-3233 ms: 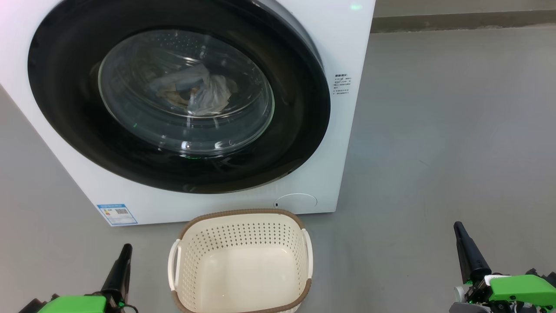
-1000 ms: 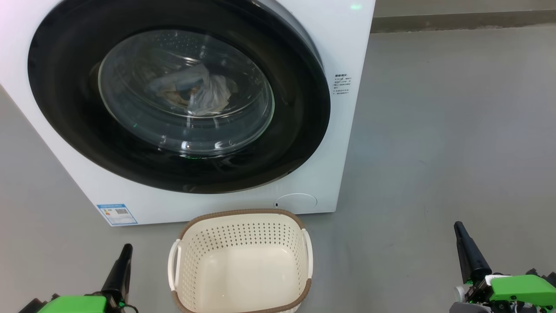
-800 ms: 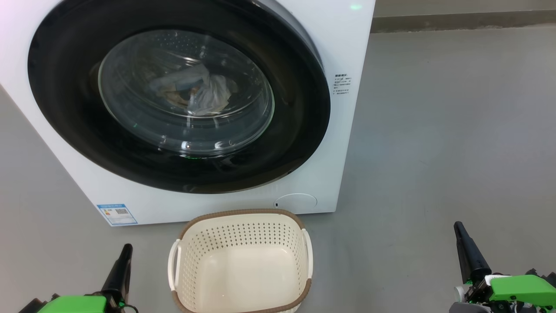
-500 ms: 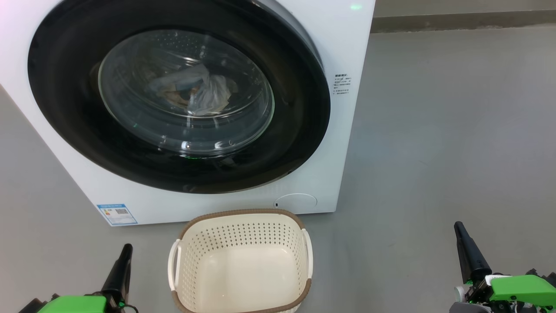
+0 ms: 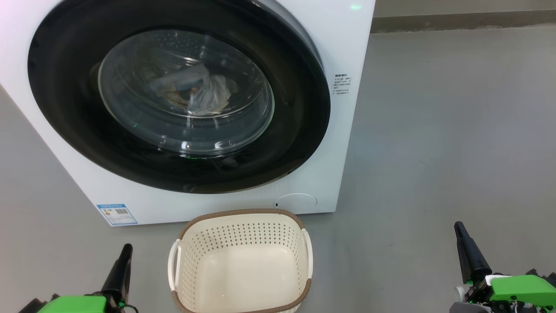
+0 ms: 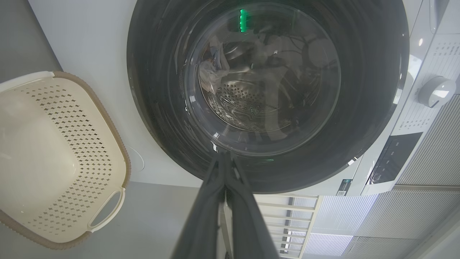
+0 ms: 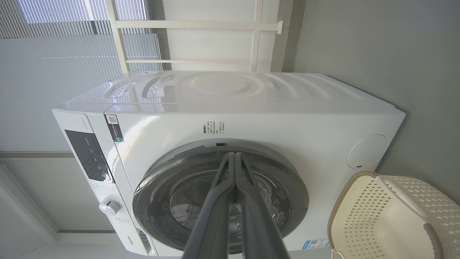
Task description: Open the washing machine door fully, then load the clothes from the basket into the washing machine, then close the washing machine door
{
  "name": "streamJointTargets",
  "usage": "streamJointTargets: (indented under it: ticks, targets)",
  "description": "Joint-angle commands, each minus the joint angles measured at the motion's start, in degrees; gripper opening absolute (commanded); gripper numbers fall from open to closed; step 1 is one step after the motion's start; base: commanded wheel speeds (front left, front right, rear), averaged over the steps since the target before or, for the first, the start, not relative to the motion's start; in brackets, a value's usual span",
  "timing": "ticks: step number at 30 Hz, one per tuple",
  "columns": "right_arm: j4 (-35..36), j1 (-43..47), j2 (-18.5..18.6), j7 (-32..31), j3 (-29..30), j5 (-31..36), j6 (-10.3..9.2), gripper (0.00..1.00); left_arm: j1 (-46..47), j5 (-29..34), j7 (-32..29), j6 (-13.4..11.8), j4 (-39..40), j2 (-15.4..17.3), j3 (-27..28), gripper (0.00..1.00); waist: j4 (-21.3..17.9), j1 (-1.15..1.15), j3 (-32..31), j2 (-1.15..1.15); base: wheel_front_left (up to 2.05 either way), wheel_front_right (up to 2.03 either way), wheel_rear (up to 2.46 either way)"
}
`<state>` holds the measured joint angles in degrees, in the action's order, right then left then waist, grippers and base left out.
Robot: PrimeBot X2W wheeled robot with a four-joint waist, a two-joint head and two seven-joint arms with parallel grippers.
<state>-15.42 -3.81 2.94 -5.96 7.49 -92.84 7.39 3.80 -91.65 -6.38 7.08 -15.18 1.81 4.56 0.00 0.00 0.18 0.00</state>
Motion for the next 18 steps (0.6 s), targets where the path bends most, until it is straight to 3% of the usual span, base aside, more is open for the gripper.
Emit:
streamJointTargets:
  ticks: [1,18]
  targets:
    - [1.41,-2.35,0.14,-0.34,-1.2,0.48,0.1,0.0,2.39,-0.46,-0.16,0.41,1.13,1.07,2.01,0.0,0.0,0.0,0.0,0.0,0.0,0.0,0.0]
    - [1.4,-2.36,0.1,-0.39,-1.13,0.54,0.1,0.0,2.39,-0.48,-0.14,0.41,1.13,1.07,2.0,0.0,0.0,0.0,0.0,0.0,0.0,0.0,0.0]
